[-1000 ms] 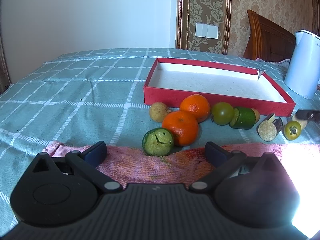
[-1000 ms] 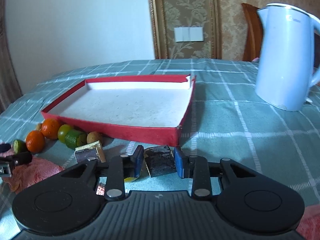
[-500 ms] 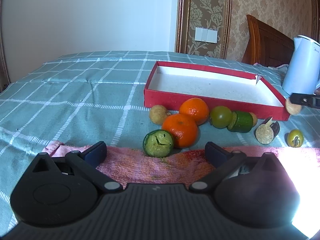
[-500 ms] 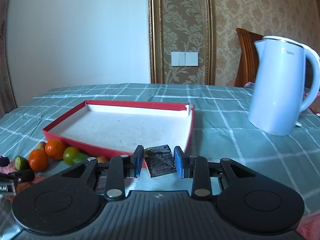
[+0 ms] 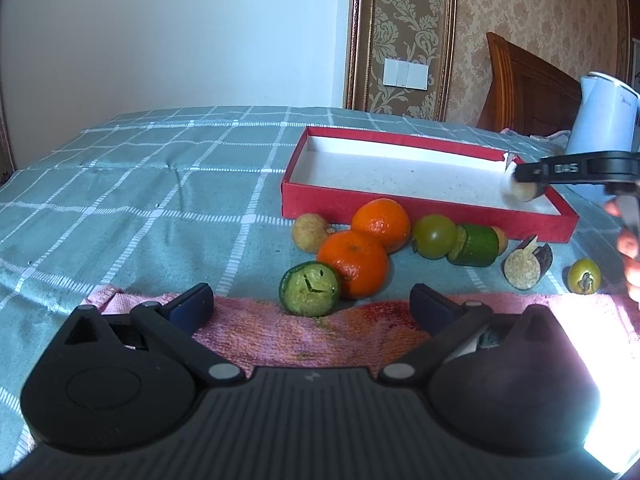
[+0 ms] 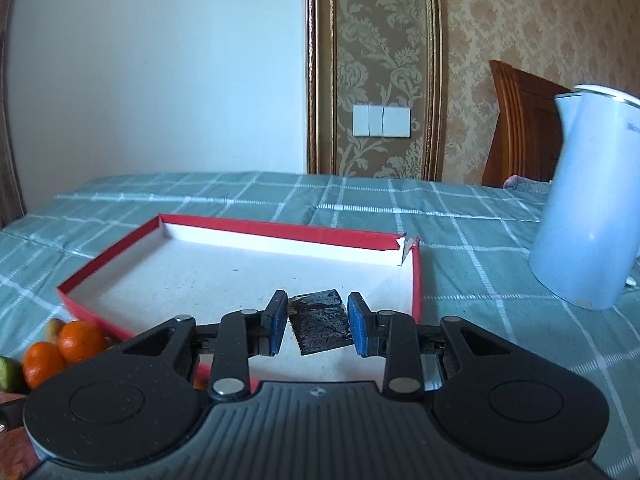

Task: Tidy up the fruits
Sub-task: 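Carry the eggplant piece into the red tray and open the right gripper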

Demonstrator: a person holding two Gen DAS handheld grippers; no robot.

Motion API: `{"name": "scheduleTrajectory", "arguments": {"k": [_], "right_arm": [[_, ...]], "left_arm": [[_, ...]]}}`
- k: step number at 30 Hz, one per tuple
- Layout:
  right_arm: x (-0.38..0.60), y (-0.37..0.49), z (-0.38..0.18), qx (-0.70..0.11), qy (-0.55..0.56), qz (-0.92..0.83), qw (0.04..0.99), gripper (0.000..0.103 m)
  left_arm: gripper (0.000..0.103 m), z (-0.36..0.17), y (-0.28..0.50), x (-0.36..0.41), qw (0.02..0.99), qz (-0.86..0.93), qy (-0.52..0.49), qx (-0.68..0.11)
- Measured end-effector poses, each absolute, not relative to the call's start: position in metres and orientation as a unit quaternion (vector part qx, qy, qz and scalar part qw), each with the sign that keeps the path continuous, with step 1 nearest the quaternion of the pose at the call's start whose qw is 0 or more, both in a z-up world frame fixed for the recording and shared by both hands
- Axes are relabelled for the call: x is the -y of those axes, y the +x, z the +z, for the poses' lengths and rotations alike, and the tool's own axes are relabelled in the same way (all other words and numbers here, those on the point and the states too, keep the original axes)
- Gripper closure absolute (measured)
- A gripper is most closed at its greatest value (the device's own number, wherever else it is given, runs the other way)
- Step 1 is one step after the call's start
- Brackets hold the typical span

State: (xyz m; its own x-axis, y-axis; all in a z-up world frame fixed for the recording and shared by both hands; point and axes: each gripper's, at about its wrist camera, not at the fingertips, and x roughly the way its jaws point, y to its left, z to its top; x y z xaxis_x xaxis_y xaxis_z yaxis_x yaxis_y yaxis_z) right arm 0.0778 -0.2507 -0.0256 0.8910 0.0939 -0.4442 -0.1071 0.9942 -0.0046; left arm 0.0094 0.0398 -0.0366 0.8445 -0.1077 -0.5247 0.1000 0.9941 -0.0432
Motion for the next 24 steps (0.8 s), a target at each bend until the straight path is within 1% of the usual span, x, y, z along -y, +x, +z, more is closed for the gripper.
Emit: {"name": "scheduleTrajectory", "arguments": {"k": [6, 11, 13, 14, 15, 17, 21, 24], "right_arm": [[0.242, 0.097, -0.043, -0.266, -0.022, 0.065, 0.962, 0.071], [0.24, 0.097, -0.042, -0.268, -0.028, 0.068, 0.961, 0.07], [0.242, 0.095, -0.041, -0.266, -0.021, 0.062, 0.962, 0.066], [0.244, 0.094, -0.04, -0.268, -0.016, 0.062, 0.961, 0.06], [0.246, 0.092, -0.038, -0.269, -0.009, 0.065, 0.961, 0.049], [0.252, 0.085, -0.033, -0.25, 0.015, 0.066, 0.966, 0.041], [0.261, 0.064, -0.027, -0.221, 0.036, 0.062, 0.973, 0.041], [0.262, 0.052, -0.028, -0.214, 0.029, 0.05, 0.975, 0.041]], "left_arm": [[0.0, -0.037, 0.01, -0.037, 0.959, -0.053, 0.002, -0.277], [0.0, -0.038, 0.011, -0.033, 0.959, -0.051, 0.011, -0.278], [0.0, -0.038, 0.01, -0.033, 0.96, -0.051, 0.012, -0.276], [0.0, -0.038, 0.01, -0.033, 0.96, -0.051, 0.011, -0.276], [0.0, -0.038, 0.01, -0.033, 0.96, -0.051, 0.011, -0.276], [0.0, -0.038, 0.01, -0.033, 0.959, -0.051, 0.011, -0.278], [0.0, -0.038, 0.008, -0.032, 0.96, -0.05, 0.015, -0.276], [0.0, -0.038, 0.007, -0.031, 0.961, -0.049, 0.017, -0.273]]}}
